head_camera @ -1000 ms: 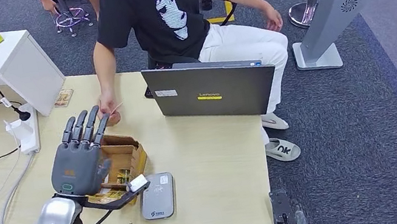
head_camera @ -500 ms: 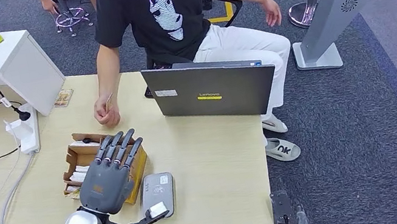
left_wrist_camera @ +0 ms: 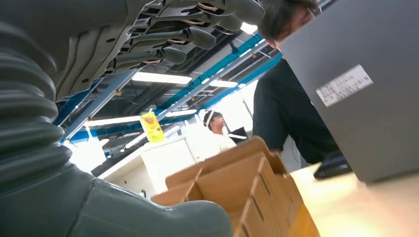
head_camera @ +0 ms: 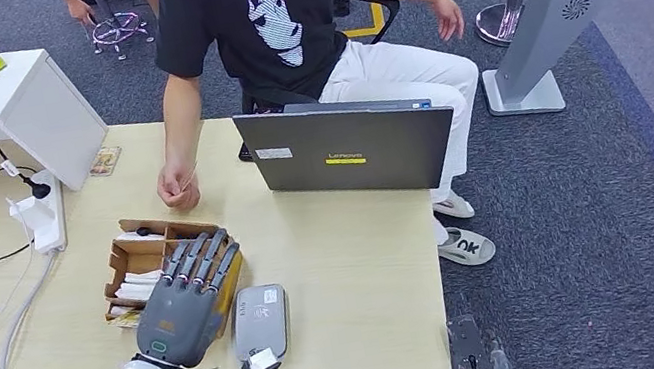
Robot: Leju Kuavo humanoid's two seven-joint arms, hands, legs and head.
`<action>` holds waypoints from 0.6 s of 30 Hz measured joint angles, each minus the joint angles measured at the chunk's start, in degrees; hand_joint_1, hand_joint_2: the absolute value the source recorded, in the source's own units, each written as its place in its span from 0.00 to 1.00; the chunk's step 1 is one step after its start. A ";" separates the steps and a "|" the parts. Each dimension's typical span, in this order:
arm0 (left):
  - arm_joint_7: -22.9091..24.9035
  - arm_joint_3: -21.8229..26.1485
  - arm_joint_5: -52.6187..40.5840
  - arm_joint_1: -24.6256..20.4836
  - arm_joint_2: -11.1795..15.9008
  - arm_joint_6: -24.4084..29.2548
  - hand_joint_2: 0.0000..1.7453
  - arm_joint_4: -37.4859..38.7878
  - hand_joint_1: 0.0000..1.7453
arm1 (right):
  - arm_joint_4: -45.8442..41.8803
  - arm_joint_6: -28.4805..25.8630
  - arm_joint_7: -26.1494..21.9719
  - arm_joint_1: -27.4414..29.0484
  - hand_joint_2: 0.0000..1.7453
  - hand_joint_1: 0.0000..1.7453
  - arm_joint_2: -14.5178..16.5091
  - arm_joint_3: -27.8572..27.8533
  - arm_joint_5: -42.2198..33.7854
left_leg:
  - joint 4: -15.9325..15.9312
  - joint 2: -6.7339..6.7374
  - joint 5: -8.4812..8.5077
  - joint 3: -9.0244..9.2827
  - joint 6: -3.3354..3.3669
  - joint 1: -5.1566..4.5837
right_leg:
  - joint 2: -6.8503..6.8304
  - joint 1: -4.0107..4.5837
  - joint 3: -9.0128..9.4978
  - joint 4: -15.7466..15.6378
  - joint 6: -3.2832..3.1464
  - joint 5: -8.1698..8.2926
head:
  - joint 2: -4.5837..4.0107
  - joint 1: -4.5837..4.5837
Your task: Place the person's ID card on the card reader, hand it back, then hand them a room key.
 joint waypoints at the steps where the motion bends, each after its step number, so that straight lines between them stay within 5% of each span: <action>1: -0.08 0.00 0.00 0.41 0.00 0.19 1.00 0.20 0.00 | 0.00 0.00 0.00 0.01 1.00 0.00 0.00 -0.05 0.08 | 0.00 0.00 0.00 0.00 0.00 0.00 | 0.00 0.00 0.00 0.00 0.00 0.00 | 0.00 0.00; 18: 4.73 -1.20 0.00 2.51 1.56 2.16 1.00 2.60 0.00 | -0.22 0.00 0.02 0.22 1.00 0.00 0.04 -1.06 1.34 | 0.00 -0.02 0.00 0.01 0.00 0.00 | -0.01 0.00 -0.01 0.00 0.00 0.00 | 0.00 0.00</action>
